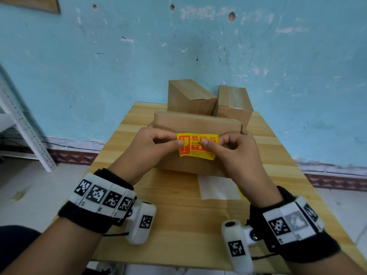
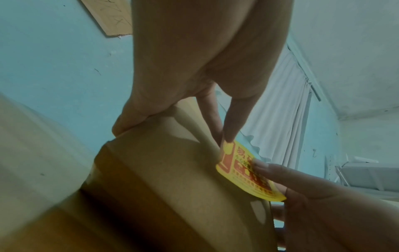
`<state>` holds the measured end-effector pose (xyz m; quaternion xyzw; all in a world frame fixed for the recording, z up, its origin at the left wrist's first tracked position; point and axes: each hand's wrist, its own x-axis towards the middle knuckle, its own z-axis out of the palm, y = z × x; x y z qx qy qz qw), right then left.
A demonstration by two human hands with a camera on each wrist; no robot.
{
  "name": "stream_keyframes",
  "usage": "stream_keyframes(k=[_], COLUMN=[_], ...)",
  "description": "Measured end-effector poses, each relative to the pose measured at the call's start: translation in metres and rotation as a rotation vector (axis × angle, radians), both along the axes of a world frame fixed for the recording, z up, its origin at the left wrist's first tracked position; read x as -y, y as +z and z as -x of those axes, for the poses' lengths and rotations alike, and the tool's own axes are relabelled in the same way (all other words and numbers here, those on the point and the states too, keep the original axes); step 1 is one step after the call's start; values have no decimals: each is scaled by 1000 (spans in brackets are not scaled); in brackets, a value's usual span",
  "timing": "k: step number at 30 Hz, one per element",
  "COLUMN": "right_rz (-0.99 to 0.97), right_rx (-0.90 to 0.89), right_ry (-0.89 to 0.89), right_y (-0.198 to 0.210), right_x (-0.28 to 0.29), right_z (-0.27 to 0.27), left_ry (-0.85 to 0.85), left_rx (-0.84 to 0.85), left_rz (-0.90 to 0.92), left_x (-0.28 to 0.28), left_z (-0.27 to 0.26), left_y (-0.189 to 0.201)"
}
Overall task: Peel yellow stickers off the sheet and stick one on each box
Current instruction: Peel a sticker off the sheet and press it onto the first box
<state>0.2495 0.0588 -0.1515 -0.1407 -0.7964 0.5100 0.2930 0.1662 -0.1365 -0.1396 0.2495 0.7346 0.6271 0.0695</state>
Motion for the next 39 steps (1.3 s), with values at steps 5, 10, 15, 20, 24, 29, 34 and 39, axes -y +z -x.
stream_keyframes(k=[5, 10, 15, 20, 24, 29, 34, 39], right_rz=[5, 103, 104, 102, 109, 105, 93, 101], right_rx=[21, -32, -50, -45, -49, -55, -38, -29], right_ry=[52, 149, 132, 146, 117, 85, 81, 89], right_y=[-3, -1, -5, -9, -10, -11, -9, -8], right_x=[-7, -12, -11, -10, -8, -6, -5, -7], right_z=[1, 1, 3, 6, 7, 8, 5, 5], left_ry=[31, 60, 91, 47, -27, -7, -21, -2], left_rx=[11, 28, 37, 13, -31, -96, -93, -60], left_rz=[-45, -129, -96, -60, 28, 144, 24, 38], left_x=[1, 1, 3, 2, 6, 7, 4, 4], left_z=[0, -1, 2, 0, 1, 6, 8, 8], left_y=[0, 1, 0, 2, 1, -4, -9, -7])
